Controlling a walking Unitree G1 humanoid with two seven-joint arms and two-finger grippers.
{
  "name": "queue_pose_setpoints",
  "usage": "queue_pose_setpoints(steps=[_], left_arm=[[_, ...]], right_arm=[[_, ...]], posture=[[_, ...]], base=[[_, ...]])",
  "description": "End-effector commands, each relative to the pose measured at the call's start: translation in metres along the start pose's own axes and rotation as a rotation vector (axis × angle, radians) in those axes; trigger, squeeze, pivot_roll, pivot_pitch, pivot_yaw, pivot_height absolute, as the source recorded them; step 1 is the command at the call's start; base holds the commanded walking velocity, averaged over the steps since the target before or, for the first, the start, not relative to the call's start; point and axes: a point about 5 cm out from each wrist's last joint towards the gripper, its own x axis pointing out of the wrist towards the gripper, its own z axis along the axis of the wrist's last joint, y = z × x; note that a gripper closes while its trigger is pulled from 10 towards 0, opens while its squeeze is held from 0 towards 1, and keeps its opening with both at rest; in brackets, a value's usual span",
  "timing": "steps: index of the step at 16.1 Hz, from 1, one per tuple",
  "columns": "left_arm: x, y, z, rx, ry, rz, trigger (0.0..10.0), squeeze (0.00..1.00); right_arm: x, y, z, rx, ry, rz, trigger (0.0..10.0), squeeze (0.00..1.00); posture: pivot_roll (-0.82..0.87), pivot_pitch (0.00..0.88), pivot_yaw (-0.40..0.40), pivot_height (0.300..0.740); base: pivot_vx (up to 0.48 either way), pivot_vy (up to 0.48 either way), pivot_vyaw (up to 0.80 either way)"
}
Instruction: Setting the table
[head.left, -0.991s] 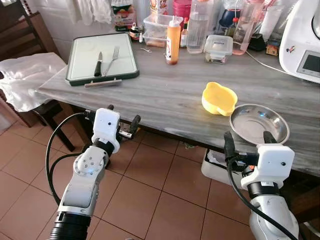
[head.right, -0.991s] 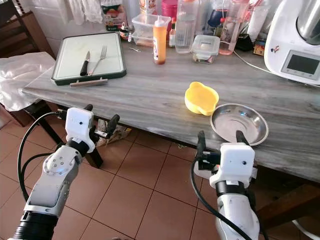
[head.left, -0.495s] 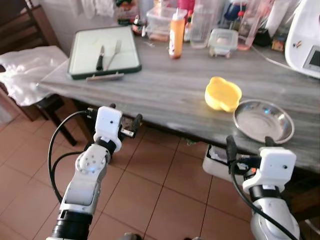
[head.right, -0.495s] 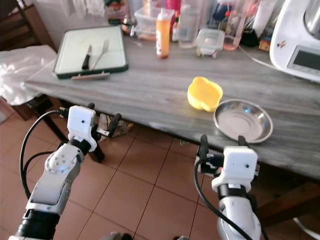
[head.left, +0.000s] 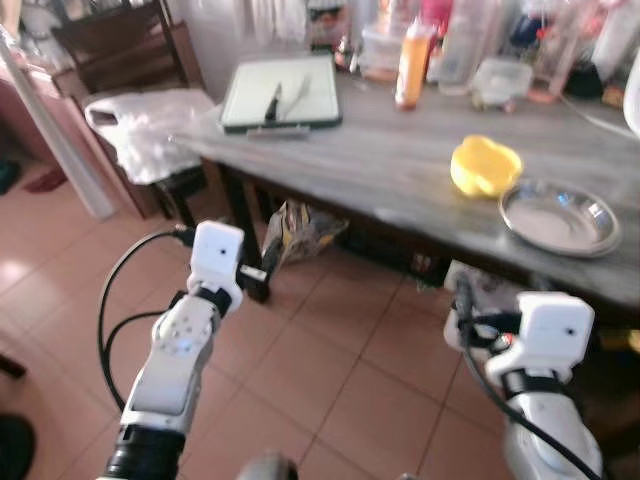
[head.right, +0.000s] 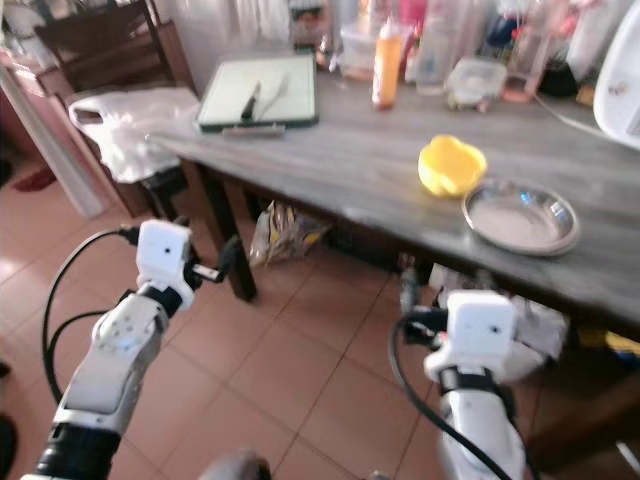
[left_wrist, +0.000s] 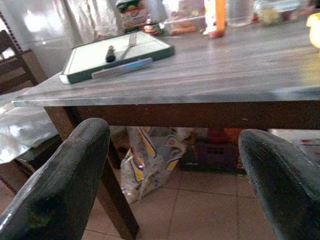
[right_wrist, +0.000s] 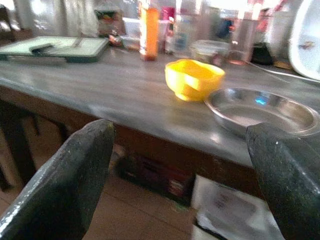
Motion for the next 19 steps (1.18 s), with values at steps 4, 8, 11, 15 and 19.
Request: queue_pose_setpoints(steps=[4, 8, 11, 15, 19], left_arm=[[0.003, -0.003, 0.003, 0.004, -0.007, -0.015, 10.0, 0.00], [0.005, -0.006, 0.003, -0.005, -0.010, -0.024, 10.0, 0.00], [0.005, -0.008, 0.002, -0.010, -0.011, -0.026, 10.0, 0.00], [0.007, -0.011, 0.002, -0.010, -0.012, -0.033, 10.0, 0.00], [0.009, -0.012, 0.001, 0.004, -0.014, -0.035, 10.0, 0.00]], right_arm=[[0.000, 0.000, 0.000, 0.018, 0.004, -0.004, 10.0, 0.00], [0.001, -0.002, 0.001, 0.015, 0.003, -0.012, 10.0, 0.00], [0.000, -0.003, 0.001, 0.014, 0.004, -0.014, 10.0, 0.00], [0.001, -0.003, 0.002, 0.009, 0.005, -0.013, 10.0, 0.00], [0.001, -0.003, 0.002, 0.006, 0.005, -0.013, 10.0, 0.00]], posture=[[0.07, 0.093, 0.023, 0.740], [0.06, 0.094, 0.019, 0.740], [0.06, 0.094, 0.017, 0.740], [0.05, 0.086, 0.018, 0.740], [0.05, 0.084, 0.020, 0.740]], base=[[-0.325, 0.000, 0.00], [-0.326, 0.000, 0.00], [-0.317, 0.000, 0.00], [-0.300, 0.000, -0.27], [-0.141, 0.000, -0.78]])
